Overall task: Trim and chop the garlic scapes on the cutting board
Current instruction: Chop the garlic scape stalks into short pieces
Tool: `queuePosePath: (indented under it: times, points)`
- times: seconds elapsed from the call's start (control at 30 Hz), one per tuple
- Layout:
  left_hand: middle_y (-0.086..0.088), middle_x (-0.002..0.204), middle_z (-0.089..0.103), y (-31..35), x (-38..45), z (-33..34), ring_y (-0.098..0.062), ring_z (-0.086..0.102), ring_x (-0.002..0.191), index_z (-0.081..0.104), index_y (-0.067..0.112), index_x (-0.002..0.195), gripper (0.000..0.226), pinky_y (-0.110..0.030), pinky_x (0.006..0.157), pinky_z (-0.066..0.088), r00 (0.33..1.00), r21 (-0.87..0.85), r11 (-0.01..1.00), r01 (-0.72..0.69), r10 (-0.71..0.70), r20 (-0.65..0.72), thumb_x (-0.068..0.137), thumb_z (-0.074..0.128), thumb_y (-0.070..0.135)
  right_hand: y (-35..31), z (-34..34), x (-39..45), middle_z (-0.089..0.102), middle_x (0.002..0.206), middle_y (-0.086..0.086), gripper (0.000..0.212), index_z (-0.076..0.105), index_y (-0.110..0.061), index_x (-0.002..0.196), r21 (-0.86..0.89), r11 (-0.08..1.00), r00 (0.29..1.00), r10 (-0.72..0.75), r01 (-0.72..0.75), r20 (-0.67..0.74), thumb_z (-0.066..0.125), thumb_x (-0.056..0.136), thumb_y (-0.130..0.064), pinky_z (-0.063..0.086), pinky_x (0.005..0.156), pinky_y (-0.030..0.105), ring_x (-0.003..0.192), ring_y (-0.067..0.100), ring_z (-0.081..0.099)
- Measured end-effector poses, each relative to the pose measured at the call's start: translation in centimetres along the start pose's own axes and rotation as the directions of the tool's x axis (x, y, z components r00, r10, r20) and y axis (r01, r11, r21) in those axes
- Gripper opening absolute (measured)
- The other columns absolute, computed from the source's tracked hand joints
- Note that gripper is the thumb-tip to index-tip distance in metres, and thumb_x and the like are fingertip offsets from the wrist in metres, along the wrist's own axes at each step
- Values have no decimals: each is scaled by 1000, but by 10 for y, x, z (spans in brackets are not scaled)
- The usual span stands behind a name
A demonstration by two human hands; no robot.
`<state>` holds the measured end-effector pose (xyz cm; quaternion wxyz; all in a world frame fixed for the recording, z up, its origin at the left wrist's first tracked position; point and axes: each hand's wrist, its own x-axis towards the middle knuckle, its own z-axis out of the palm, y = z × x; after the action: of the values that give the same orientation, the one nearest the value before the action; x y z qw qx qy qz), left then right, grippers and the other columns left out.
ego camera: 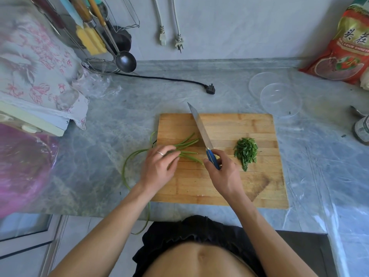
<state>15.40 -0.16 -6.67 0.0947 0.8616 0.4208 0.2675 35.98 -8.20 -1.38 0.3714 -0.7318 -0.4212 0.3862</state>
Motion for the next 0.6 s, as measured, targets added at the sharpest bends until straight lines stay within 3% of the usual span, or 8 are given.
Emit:
queuePosePath:
  times: [0.1,0.17,0.27,0.37,0.47,0.6]
  points:
    - [-12,130,63,-2,6,10,-30,57,121,73,6,114,25,-45,105,46,989,58,992,-109,102,111,90,71,13,-1,1,0,59,73,2,30,60,-18,122,-2,1000,1000,7,-7,-13,62,94,-27,44,55,25,65,24,56]
    - [-13,135,61,-7,9,17,-33,54,125,71,7,117,29,-47,108,44,982,81,990,-112,98,163,88,72,9,-2,1,1,58,72,0,30,60,-18,123,0,1000,1000,14,-14,-21,62,94,-27,42,55,22,62,17,52]
    - [-13,130,64,-10,10,20,-33,59,117,72,5,115,31,-47,96,52,981,54,992,-114,104,166,85,75,5,-2,0,3,62,75,10,26,62,-16,119,-3,1000,999,0,0,-35,60,94,-25,40,54,21,59,10,47]
    - [-12,123,68,-6,13,19,-32,63,111,74,4,111,30,-45,89,56,981,0,995,-100,99,169,81,76,-1,0,-4,4,49,64,4,12,63,-14,100,7,1000,999,-15,15,-49,57,95,-23,34,50,21,52,9,38]
    - [-14,121,68,-6,17,19,-33,65,107,75,1,107,31,-42,89,57,983,-42,996,-84,90,157,78,75,-8,4,-6,6,39,59,-2,24,51,-9,76,8,1000,997,-22,23,-76,55,96,-22,28,50,23,51,10,31]
    - [-7,113,72,-6,22,20,-25,65,100,74,5,111,47,-36,82,58,990,-79,994,-69,78,114,71,70,-20,6,-8,4,38,59,0,29,46,-9,73,11,1000,998,-15,16,-69,55,96,-23,29,50,24,51,11,30]
